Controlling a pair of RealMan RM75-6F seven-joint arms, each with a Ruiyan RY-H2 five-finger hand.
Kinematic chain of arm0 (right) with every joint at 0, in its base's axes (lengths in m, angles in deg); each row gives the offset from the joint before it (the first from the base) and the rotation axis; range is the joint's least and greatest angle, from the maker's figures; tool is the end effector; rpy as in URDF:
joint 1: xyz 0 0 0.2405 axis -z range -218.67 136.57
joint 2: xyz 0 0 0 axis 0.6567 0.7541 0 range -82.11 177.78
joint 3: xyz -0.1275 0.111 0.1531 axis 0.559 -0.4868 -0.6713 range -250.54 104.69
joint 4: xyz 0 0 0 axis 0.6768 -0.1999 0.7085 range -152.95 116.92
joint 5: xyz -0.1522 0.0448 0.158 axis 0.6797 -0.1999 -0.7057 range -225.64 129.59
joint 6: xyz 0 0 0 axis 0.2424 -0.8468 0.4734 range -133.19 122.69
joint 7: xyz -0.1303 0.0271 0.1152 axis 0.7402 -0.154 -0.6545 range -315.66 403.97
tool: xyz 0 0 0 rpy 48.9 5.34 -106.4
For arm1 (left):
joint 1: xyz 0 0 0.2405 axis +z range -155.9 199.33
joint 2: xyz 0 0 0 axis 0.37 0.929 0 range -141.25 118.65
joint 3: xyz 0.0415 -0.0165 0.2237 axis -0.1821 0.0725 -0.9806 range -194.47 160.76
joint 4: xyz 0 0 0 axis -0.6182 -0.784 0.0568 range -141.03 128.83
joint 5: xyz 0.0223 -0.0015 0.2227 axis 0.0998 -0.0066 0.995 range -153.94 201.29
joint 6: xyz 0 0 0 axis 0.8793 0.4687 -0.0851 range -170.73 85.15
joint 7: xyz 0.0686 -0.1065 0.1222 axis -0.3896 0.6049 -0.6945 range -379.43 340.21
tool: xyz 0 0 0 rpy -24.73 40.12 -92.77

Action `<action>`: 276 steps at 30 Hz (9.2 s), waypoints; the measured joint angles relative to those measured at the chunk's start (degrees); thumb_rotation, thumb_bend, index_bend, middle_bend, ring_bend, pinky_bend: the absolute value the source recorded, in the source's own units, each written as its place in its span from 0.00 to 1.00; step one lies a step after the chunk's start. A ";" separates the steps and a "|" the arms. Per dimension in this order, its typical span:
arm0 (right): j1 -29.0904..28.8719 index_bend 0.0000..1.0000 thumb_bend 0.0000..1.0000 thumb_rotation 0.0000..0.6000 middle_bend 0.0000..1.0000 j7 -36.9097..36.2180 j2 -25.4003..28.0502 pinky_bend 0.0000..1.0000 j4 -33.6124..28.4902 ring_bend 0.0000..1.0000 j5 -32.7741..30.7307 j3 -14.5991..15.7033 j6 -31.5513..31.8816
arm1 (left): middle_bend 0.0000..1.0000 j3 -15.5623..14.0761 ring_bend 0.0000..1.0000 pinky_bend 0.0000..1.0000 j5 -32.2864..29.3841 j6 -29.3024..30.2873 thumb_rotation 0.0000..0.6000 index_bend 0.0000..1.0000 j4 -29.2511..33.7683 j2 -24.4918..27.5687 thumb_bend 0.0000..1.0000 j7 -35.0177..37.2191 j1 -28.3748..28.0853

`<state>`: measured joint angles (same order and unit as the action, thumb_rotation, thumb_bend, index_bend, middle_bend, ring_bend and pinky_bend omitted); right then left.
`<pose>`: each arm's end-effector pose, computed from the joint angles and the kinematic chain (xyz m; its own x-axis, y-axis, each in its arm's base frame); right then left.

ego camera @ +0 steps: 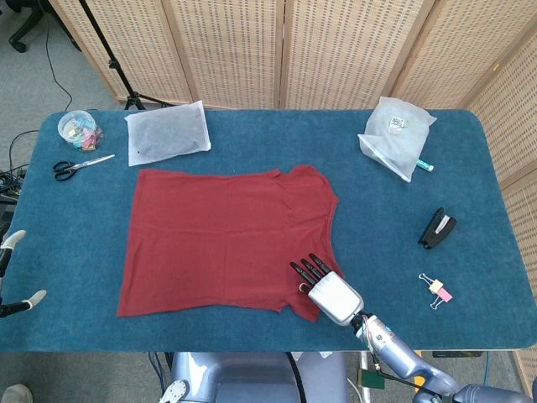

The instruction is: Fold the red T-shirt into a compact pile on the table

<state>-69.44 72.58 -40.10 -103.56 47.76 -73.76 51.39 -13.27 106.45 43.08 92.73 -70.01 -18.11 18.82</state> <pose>-0.1477 -0.2515 -0.0694 0.7312 -0.0857 0.6767 -0.5391 -0.6804 0.4964 -0.2899 0.2035 0.1586 0.3497 -0.0107 0.9368 0.9349 0.0692 -0.3482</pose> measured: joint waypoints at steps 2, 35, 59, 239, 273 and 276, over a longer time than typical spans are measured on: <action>-0.08 0.46 0.37 1.00 0.02 1.00 0.06 0.00 -0.51 0.00 -1.35 -0.06 -0.62 | 0.00 -0.01 0.00 0.00 -0.02 -0.04 1.00 0.00 -0.01 0.00 0.00 0.00 -0.02; -1.20 0.64 0.54 1.00 0.06 -20.74 -0.10 0.00 7.18 0.00 6.50 4.91 10.42 | 0.00 -7.00 0.00 0.00 17.54 3.63 1.00 0.25 -33.30 -23.33 0.12 11.84 -1.91; -1.58 0.64 0.54 1.00 0.06 -22.77 -1.40 0.00 9.75 0.00 6.57 5.79 11.49 | 0.00 -9.87 0.00 0.00 16.26 0.51 1.00 0.37 -42.13 -32.97 0.20 14.83 -2.82; -17.64 0.39 0.42 1.00 0.03 -32.92 0.59 0.00 19.09 0.00 -24.27 -9.19 -13.30 | 0.00 6.69 0.00 0.00 -8.46 -27.75 1.00 0.53 -31.52 -28.59 0.48 -15.30 -28.18; 2.22 0.00 0.00 1.00 0.00 -30.12 20.69 0.00 -5.44 0.00 -13.39 -1.77 14.72 | 0.00 2.50 0.00 0.00 -5.22 -26.43 1.00 0.13 -29.09 -21.36 0.36 2.28 -25.44; 5.25 0.00 0.00 1.00 0.00 -32.05 21.73 0.00 -6.11 0.00 -10.73 -0.12 18.58 | 0.00 3.37 0.00 0.00 -7.08 -27.83 1.00 0.21 -29.27 -21.83 0.37 1.20 -26.28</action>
<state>-64.19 40.53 -18.36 -109.68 37.02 -73.88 69.97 -9.90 99.36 15.25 63.46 -91.83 -16.92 -7.46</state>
